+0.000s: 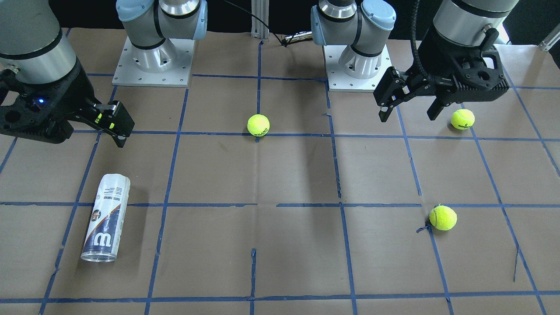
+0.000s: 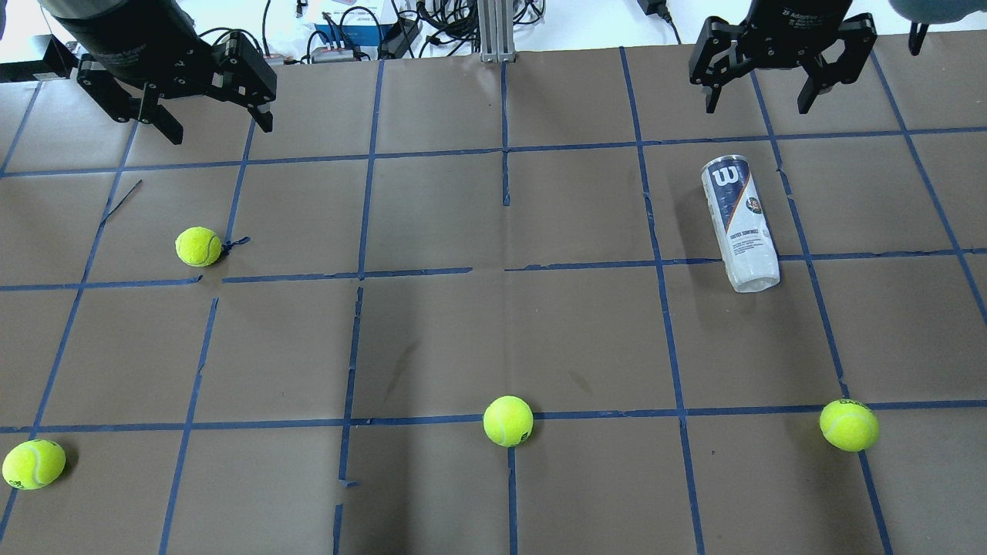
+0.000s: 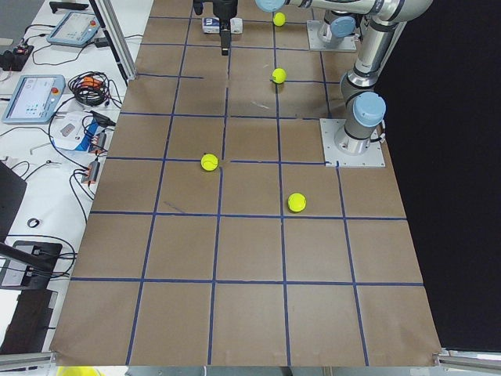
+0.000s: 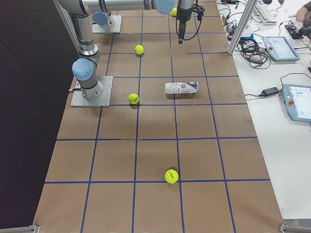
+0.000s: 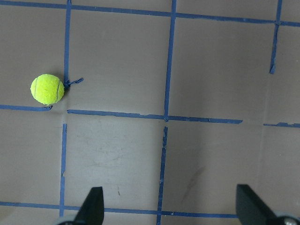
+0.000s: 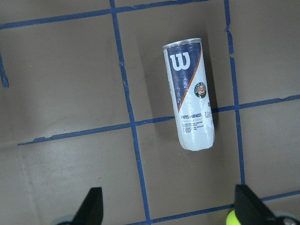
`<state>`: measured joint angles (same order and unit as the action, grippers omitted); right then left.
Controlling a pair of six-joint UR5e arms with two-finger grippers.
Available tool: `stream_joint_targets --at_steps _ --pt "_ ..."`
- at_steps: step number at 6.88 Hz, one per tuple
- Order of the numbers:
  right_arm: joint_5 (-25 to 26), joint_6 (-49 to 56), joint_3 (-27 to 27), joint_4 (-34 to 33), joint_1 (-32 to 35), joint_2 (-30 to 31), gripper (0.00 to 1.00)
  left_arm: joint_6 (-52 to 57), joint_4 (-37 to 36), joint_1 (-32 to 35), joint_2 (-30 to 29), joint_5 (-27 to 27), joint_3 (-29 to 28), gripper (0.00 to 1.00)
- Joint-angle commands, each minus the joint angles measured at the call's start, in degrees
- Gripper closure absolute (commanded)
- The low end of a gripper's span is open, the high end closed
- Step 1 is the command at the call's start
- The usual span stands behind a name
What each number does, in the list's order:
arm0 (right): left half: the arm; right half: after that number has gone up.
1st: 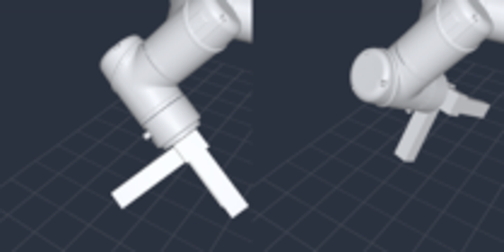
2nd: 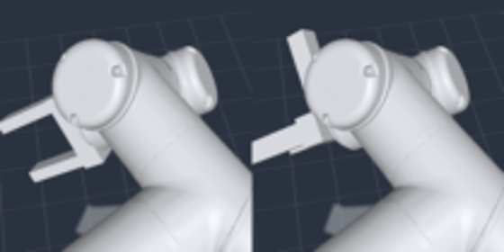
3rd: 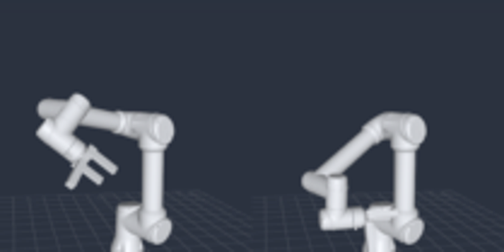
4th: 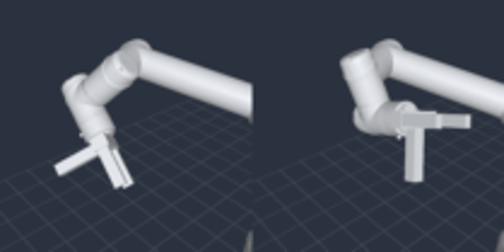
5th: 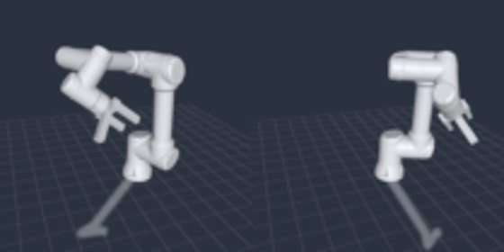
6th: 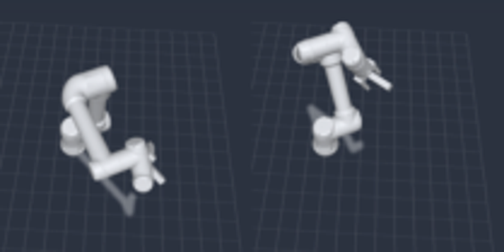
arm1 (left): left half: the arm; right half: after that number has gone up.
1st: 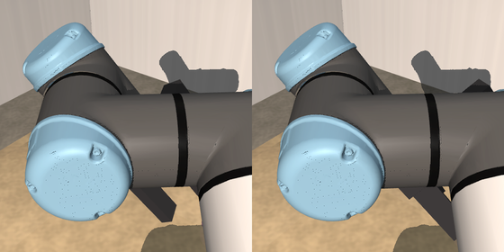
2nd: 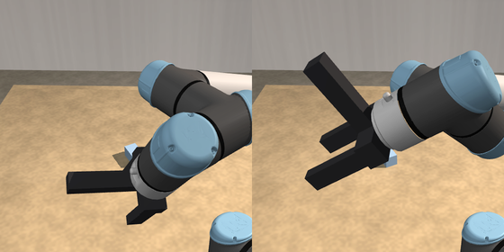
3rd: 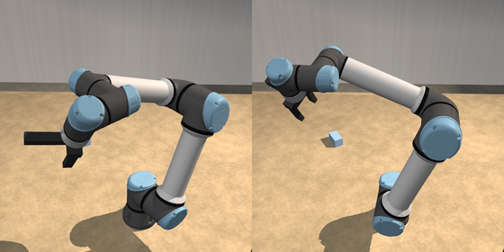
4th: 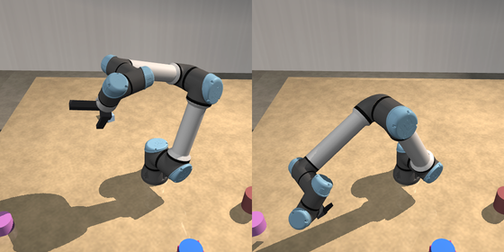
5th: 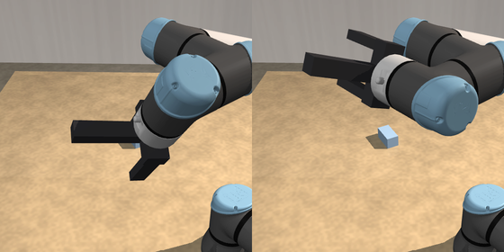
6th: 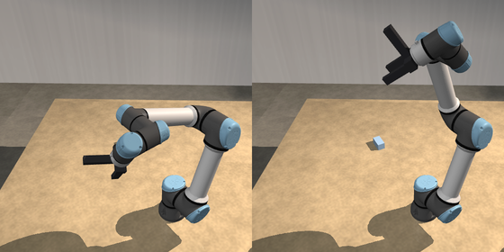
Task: Lift up tennis ball bucket
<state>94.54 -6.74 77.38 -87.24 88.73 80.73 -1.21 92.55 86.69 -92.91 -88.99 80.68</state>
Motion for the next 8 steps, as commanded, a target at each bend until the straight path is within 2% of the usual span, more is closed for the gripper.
stream_joint_targets --at_steps 1,8 --pt "-0.06 0.15 0.14 0.05 -0.05 0.13 0.0 2.25 0.0 0.06 -0.07 -0.04 0.09 0.0" --pt "-0.15 0.15 0.67 0.06 -0.22 -0.13 0.0 3.5 0.09 -0.03 -0.34 -0.13 -0.26 0.0"
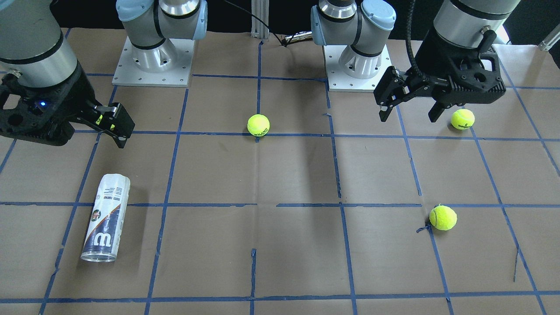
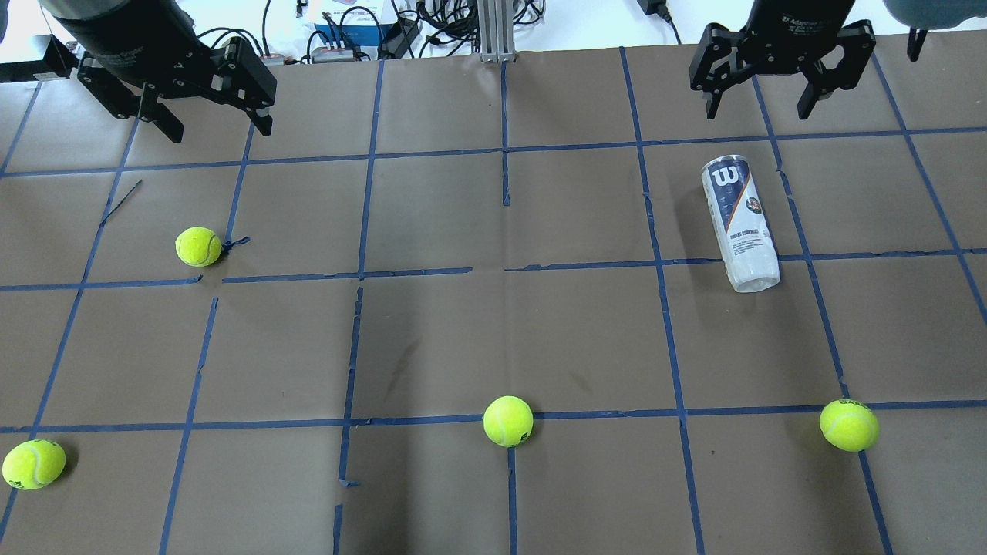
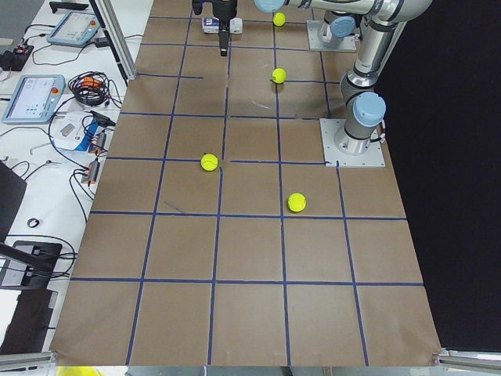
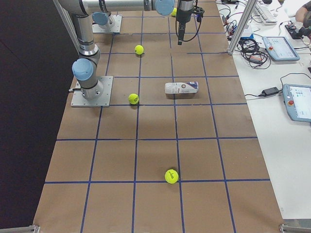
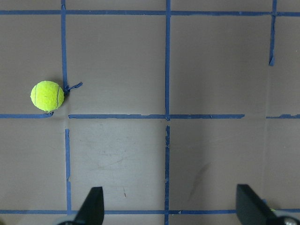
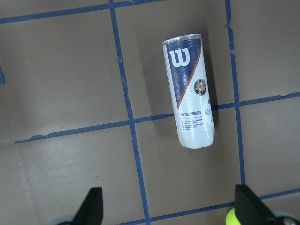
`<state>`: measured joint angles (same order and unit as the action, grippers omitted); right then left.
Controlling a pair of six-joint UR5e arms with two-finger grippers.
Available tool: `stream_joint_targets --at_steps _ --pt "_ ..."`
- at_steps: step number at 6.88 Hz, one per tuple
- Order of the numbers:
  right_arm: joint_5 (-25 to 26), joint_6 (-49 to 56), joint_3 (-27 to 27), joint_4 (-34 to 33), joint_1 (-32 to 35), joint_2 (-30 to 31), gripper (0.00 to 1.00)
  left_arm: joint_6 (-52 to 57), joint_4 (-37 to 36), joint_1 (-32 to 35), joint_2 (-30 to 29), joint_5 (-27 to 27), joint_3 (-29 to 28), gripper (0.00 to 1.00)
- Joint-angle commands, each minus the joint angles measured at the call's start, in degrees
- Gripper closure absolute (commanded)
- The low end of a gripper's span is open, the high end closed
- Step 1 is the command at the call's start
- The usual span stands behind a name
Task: Lift up tennis ball bucket
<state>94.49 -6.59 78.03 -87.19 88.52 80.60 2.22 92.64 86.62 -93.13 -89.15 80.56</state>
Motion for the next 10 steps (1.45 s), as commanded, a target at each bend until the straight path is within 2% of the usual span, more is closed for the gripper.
stream_joint_targets --at_steps 1,8,10 --pt "-0.61 -0.09 0.02 0.0 0.07 0.08 0.0 0.07 0.0 0.04 -0.13 -0.06 -0.14 0.0" --pt "-2.73 -0.8 0.1 -0.09 2.45 0.09 0.0 -0.02 0.0 -0.05 0.05 -1.2 -0.32 0.0" --pt "-2.55 11.53 0.98 -1.32 -1.31 -1.23 0.0 -0.02 0.0 -0.05 0.05 -1.2 -0.23 0.0"
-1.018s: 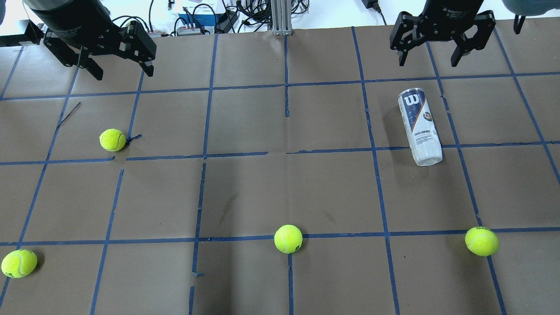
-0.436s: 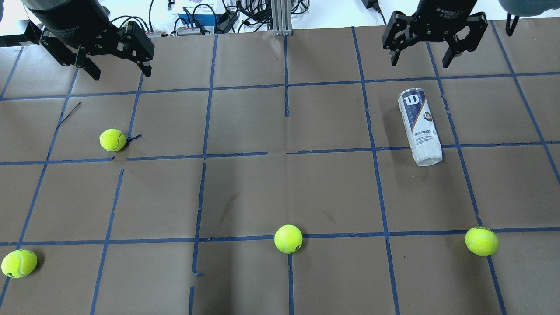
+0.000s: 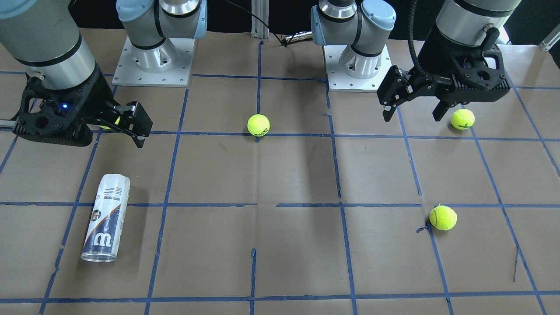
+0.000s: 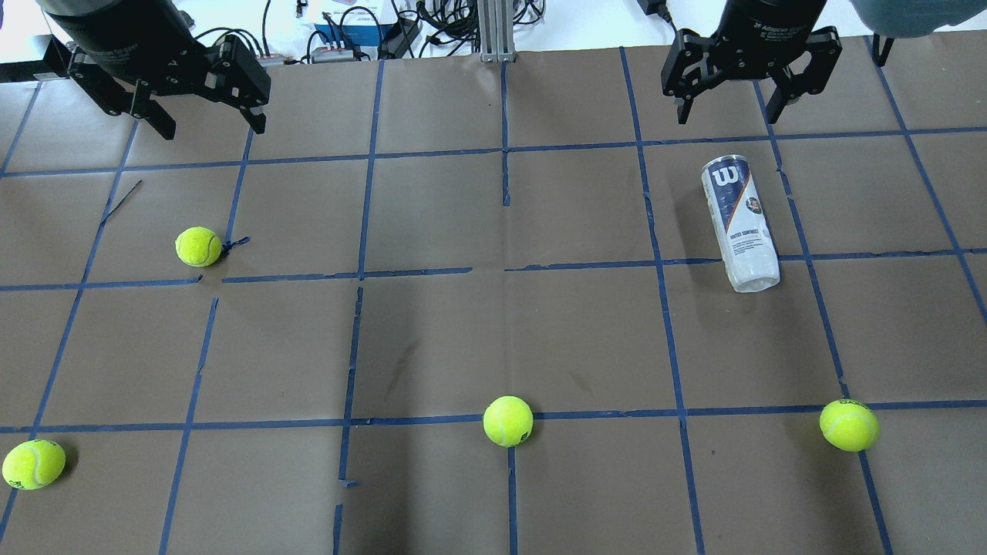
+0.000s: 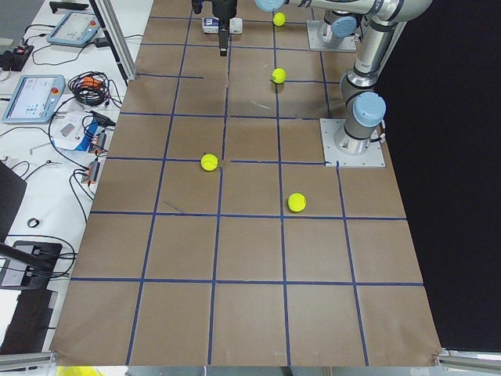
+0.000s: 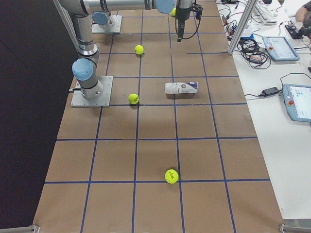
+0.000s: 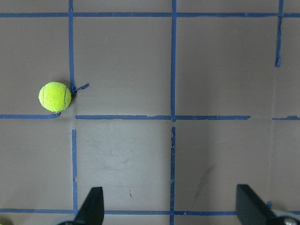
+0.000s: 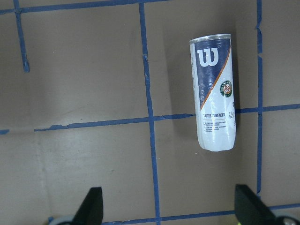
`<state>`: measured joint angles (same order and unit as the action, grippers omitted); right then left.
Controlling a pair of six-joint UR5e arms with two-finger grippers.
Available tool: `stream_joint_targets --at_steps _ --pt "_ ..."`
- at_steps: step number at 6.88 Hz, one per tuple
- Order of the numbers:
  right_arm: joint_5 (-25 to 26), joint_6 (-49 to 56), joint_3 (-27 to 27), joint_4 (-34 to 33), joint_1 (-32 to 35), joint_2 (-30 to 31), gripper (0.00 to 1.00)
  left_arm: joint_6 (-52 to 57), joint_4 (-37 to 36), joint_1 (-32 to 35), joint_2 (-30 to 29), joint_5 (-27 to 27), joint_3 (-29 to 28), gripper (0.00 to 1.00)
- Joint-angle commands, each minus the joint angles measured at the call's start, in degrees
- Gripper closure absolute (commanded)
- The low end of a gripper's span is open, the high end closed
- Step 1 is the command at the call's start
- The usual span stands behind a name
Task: Lift up tennis ball bucket
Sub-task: 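Lower the right gripper onto the Wilson tennis ball can and grasp it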
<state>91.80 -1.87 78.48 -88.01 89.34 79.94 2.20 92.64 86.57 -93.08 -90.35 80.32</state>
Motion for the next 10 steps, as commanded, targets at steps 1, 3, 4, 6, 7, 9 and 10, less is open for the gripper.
stream_joint_targets --at_steps 1,3,4,6,7,9,10 --pt "-0.04 9.75 3.06 -1.45 -5.81 -2.06 0.0 0.0 0.0 0.0 0.0 0.0 0.1 0.0" --pt "-0.22 13.37 10.6 -10.21 -9.44 -4.87 0.0 0.0 0.0 0.09 0.09 0.0 0.1 0.0" --pt "-0.05 13.73 14.56 -15.9 -9.62 -6.1 0.0 0.0 0.0 0.0 0.09 0.0 0.1 0.0" --pt "-1.35 14.7 18.19 -19.9 -10.58 -7.33 0.0 0.0 0.0 0.0 0.18 0.0 0.36 0.0" --pt "-1.19 16.53 18.37 -22.87 -11.29 -10.13 0.0 0.0 0.0 0.0 0.18 0.0 0.37 0.0" --pt "-1.45 16.99 18.29 -24.92 -12.44 -12.17 0.0 0.08 0.0 0.0 0.18 0.09 0.45 0.0" --pt "-1.45 16.99 18.38 -25.71 -12.44 -13.31 0.0 0.08 0.0 0.0 0.18 0.09 0.45 0.0"
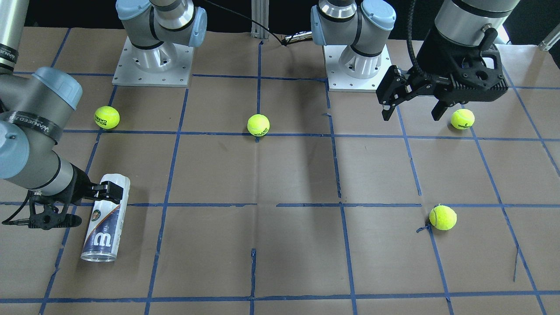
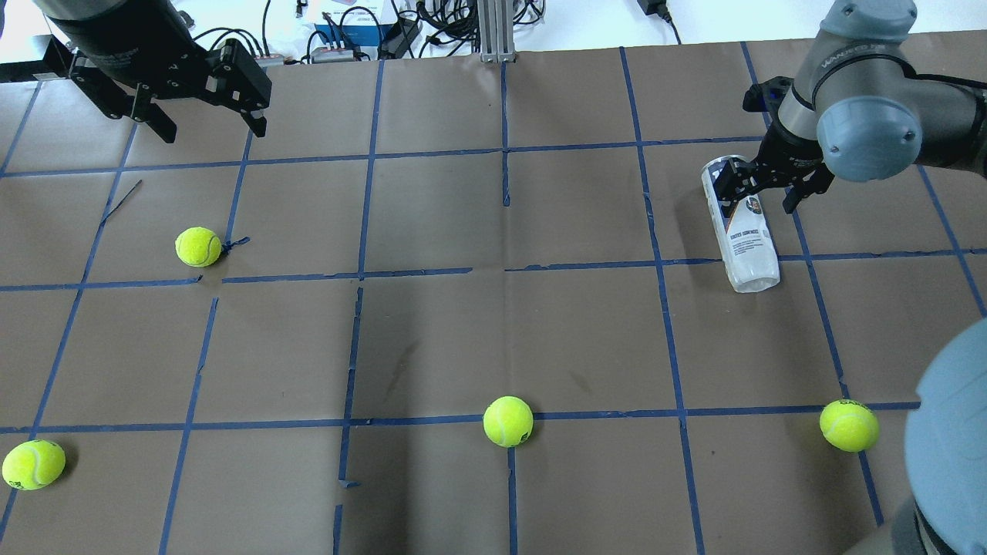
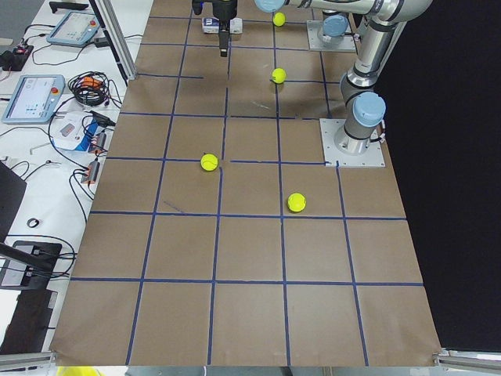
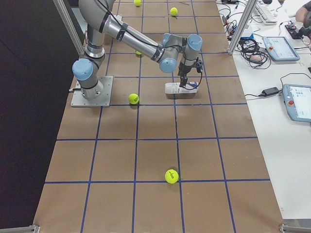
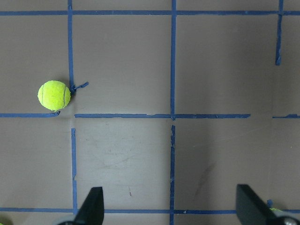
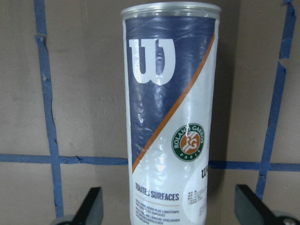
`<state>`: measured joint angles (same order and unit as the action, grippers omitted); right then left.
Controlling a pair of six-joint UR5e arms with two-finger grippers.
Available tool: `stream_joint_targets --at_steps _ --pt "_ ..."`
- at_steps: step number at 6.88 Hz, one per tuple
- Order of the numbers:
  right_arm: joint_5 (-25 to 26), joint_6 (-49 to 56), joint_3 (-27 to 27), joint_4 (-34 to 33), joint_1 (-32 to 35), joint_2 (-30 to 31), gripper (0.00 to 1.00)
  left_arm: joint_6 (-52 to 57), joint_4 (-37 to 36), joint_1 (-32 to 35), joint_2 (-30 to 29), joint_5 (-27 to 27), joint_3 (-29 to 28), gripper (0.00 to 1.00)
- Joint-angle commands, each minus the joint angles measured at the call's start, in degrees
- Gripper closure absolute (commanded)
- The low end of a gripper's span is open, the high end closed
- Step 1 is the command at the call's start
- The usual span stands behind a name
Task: Lift up tennis ball bucket
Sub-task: 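Lower the right gripper onto the Wilson tennis ball can and grasp it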
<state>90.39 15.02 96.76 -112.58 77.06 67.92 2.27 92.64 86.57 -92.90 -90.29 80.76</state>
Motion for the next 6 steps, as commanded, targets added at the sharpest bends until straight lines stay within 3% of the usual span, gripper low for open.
stream_joint_targets --at_steps 1,6 --pt "-0.04 0.1 -0.26 -1.84 -0.15 -2.26 0.0 0.01 0.0 0.0 0.0 -0.06 0.02 0.0" --pt "-0.13 -0.51 -0.35 -5.27 -0.15 -8.06 0.03 0.01 -0.09 0.0 0.0 -0.15 0.02 0.0"
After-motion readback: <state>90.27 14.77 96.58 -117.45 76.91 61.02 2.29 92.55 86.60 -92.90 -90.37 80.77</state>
